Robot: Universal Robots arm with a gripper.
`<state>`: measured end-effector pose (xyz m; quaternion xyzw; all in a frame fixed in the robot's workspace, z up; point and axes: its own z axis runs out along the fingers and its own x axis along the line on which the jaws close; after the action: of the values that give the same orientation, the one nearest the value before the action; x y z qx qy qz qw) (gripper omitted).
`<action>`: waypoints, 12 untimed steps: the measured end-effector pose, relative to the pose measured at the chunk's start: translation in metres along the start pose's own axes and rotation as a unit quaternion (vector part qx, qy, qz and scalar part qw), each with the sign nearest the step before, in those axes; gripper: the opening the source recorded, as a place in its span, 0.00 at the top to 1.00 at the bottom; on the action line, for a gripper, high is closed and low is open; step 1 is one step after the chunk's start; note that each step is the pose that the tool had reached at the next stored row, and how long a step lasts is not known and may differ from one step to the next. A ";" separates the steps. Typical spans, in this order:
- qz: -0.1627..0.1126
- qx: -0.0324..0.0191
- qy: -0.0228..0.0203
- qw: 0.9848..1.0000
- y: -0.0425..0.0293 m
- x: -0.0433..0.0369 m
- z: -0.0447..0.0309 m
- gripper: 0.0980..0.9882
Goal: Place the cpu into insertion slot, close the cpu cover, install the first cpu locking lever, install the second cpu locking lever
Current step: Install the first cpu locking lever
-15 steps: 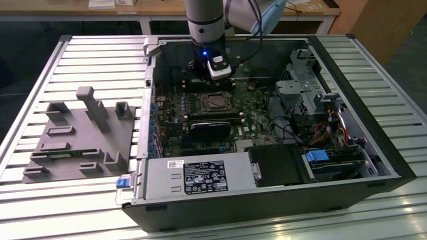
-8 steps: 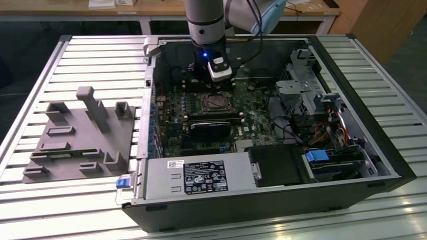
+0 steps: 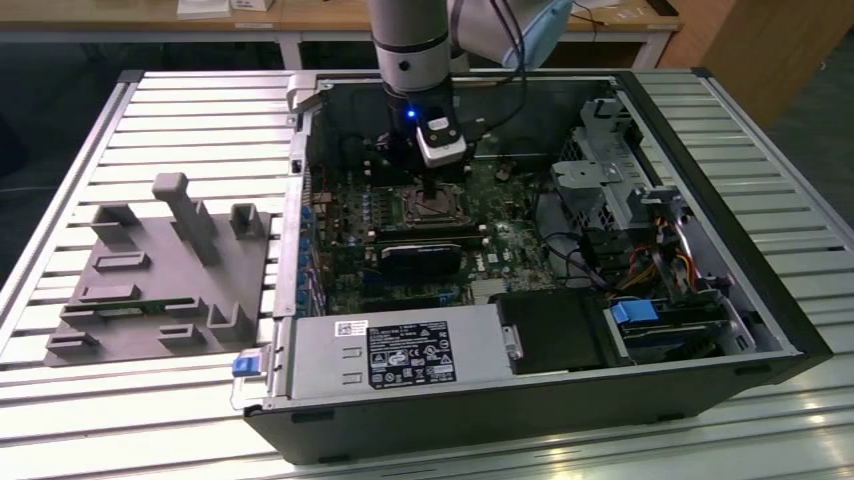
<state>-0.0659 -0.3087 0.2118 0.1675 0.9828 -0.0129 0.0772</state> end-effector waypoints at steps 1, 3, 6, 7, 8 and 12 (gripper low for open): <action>0.000 0.002 -0.001 1.000 -0.0014 -0.0005 0.0001 1.00; 0.000 0.003 -0.001 1.000 -0.0045 -0.0016 0.0003 1.00; 0.000 0.003 -0.001 1.000 -0.0069 -0.0035 0.0006 1.00; 0.000 0.003 -0.001 1.000 -0.0071 -0.0044 0.0008 1.00; 0.000 0.003 -0.001 1.000 -0.0070 -0.0057 0.0011 1.00; 0.000 0.003 0.000 1.000 -0.0065 -0.0089 0.0015 1.00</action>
<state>-0.0596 -0.3179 0.2117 0.1673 0.9828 -0.0157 0.0771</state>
